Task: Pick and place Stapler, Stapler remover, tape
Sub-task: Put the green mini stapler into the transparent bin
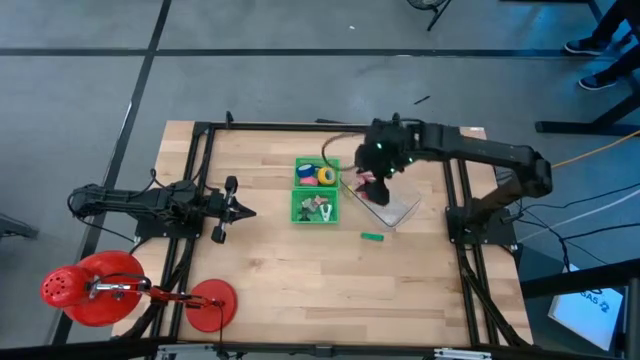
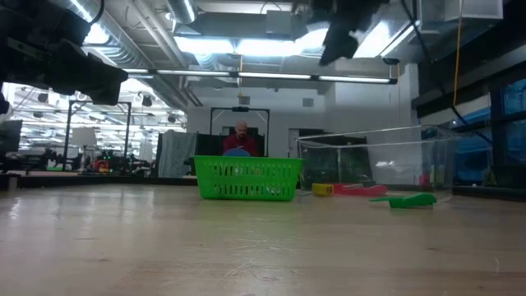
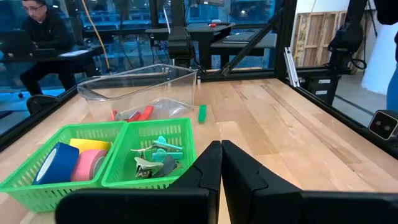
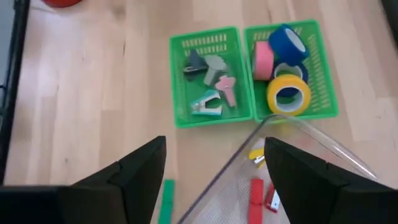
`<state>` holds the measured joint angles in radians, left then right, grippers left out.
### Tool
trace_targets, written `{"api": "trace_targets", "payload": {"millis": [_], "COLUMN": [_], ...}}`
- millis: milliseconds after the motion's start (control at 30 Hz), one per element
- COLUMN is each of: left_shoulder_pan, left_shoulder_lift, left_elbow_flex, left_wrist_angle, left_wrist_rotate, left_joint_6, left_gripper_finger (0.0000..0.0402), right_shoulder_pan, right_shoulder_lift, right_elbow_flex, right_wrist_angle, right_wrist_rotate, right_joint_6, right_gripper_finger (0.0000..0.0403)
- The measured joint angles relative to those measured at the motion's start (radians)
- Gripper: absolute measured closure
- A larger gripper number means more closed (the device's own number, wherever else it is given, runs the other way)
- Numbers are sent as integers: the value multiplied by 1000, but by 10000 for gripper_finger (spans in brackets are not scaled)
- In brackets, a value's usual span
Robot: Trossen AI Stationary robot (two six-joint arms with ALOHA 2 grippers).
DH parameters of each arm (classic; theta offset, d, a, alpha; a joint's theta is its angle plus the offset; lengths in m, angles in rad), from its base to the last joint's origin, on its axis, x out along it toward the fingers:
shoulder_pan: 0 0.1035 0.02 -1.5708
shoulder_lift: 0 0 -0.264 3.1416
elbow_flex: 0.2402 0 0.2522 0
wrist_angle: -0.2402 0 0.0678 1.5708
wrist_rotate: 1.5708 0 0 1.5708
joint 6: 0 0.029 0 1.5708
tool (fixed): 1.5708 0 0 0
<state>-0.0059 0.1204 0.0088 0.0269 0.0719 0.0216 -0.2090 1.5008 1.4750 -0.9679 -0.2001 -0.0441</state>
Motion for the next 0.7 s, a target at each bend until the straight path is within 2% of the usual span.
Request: {"api": "trace_targets", "payload": {"millis": [233, 333, 567, 700], "left_shoulder_pan": [0, 0, 0, 0], "left_shoulder_lift": [0, 0, 0, 0], "left_elbow_flex": [0, 0, 0, 0], "left_wrist_angle": [0, 0, 0, 0], "left_wrist_rotate": [0, 0, 0, 0], "left_joint_6": [0, 0, 0, 0], "left_gripper_finger": [394, 394, 397, 395], "right_shoulder_pan": [186, 256, 366, 396], "right_shoulder_lift": [-66, -72, -70, -70], "right_elbow_flex": [-59, -94, -212, -307], "right_wrist_angle": [3, 24, 91, 207], "right_wrist_rotate": [245, 314, 316, 313], "right_joint_6": [62, 114, 247, 363], "right_gripper_finger": [128, 128, 128, 128]}}
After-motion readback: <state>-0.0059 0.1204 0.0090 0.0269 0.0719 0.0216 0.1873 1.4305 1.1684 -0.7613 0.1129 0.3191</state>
